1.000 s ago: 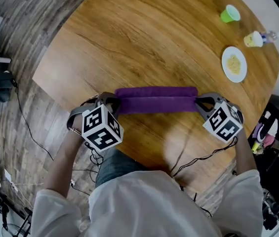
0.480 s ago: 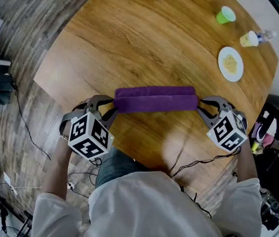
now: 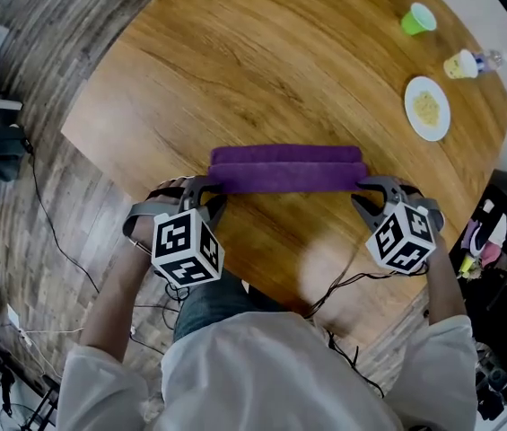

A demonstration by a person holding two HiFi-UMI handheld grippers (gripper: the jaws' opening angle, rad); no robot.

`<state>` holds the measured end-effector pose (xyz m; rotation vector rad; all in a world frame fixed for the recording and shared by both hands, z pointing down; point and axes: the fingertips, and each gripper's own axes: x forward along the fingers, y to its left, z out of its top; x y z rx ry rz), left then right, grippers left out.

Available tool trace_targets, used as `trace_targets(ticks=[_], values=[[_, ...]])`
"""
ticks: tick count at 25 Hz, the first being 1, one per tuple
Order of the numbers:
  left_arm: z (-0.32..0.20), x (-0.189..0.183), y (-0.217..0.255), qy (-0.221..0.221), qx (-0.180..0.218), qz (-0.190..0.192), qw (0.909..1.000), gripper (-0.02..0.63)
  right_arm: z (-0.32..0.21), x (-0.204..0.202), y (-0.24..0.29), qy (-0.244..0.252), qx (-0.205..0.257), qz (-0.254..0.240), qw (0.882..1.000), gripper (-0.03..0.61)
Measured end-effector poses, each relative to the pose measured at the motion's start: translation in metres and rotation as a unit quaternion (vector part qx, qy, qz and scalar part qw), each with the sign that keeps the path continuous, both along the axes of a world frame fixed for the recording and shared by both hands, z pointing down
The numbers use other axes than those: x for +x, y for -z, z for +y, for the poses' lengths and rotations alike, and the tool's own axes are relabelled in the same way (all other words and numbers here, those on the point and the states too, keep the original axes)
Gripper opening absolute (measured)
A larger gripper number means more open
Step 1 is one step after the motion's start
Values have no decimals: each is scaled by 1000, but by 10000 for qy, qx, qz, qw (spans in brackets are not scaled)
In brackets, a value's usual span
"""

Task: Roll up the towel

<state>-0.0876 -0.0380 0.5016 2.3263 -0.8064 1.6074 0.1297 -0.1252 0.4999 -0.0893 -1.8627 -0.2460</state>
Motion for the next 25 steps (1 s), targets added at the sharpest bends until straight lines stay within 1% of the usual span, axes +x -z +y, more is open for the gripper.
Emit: trace_targets(ticks=[4,6,10,14,19,22,25], values=[[1,-1,-10,-6,-105,-29,9999,80,0,0,-10,115,7,70,9999,77],[1,-1,-12,-29,-78,-59,9999,80,-1,-1,-11,150,65,66,9998,71],[-2,-1,-13,-64,17,-80,9999,63,-3,-2,-11,188,196,44,9996,38],[0,-1,-13,1,1,-76,10000,38,0,-2,-11,146,183,30,9997,21],[22,7,-12,-22,-263,2,9997,31,28,7,-9,48,-225,55,9997,20],[38,11,-8,3,-476,168,9987,31,43,13,0,-121,-510,48,9986,20],[42,9,1,83,-616,337,9975,31,43,16,13,-342,-721,-29,9968,20]])
